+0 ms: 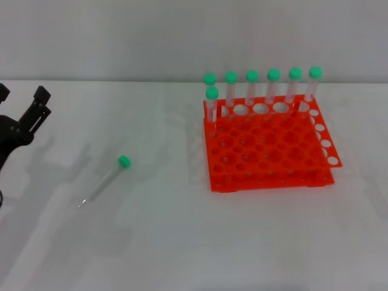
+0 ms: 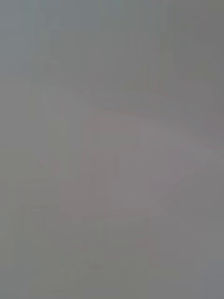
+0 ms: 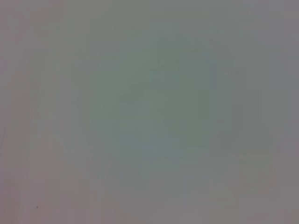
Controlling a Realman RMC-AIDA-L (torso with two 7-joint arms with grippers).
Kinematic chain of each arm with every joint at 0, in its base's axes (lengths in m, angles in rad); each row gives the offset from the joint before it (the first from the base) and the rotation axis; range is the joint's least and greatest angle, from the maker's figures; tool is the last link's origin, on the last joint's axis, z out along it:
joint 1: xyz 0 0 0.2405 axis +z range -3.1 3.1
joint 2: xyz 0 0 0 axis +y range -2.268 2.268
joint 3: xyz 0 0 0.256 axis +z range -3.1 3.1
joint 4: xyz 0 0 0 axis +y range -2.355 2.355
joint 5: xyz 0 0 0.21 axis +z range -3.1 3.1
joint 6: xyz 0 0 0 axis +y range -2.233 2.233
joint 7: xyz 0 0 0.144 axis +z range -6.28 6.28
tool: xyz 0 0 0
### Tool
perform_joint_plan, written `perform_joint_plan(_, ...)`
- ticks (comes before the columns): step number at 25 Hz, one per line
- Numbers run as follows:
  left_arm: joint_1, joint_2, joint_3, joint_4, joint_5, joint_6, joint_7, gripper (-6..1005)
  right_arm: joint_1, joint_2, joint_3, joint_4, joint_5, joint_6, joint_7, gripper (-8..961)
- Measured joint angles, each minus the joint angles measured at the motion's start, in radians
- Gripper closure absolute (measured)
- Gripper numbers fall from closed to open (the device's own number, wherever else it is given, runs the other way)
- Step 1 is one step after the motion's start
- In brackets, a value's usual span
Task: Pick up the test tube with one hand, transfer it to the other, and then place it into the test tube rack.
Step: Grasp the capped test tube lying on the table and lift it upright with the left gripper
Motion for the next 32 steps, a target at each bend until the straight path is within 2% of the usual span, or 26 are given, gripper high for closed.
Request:
perform_joint_plan(3,0.032,0.012,0.0,0.127,0.091,-0.053,-0.174,108,0.007,0.0,0.0,-0.004,0.0,0.007,-0.002,100)
perform_joint_plan(9,0.105,0.015,-0.003,0.483,0.347,-0.214,-0.63,108,0.014,-0.002,0.0,-0.027,0.001,0.014,-0.001,100)
perform_joint_plan(13,0.11,0.042,-0.006,0.679,0.575,-0.256,-0.986,108,0.02,-0.002,0.0,-0.034,0.012,0.037,-0.002,100)
perform_joint_plan(18,0.083,0.074,-0.001,0.888,0.85,-0.234,-1.361,109,0.025,-0.002,0.0,-0.051,0.014,0.054,-0.004,100)
perform_joint_plan(22,0.033,0.095,-0.001,1.056,1.153,-0.183,-1.683,109,0.026,-0.001,0.0,-0.057,0.014,0.054,-0.003,100)
perform_joint_plan(25,-0.015,0.107,-0.004,1.11,1.325,-0.12,-1.819,109,0.026,-0.001,0.0,-0.057,0.015,0.054,-0.003,100)
perform_joint_plan(27,-0.057,0.123,-0.007,1.12,1.442,-0.06,-1.905,109,0.025,-0.001,0.0,-0.057,0.015,0.054,-0.003,100)
perform_joint_plan(29,-0.095,0.137,-0.008,1.117,1.525,-0.007,-1.958,109,0.025,-0.001,0.001,-0.057,0.015,0.054,-0.004,100)
perform_joint_plan(32,-0.143,0.142,-0.003,1.115,1.626,0.053,-1.98,109,0.025,-0.001,0.01,-0.057,0.015,0.055,-0.004,100)
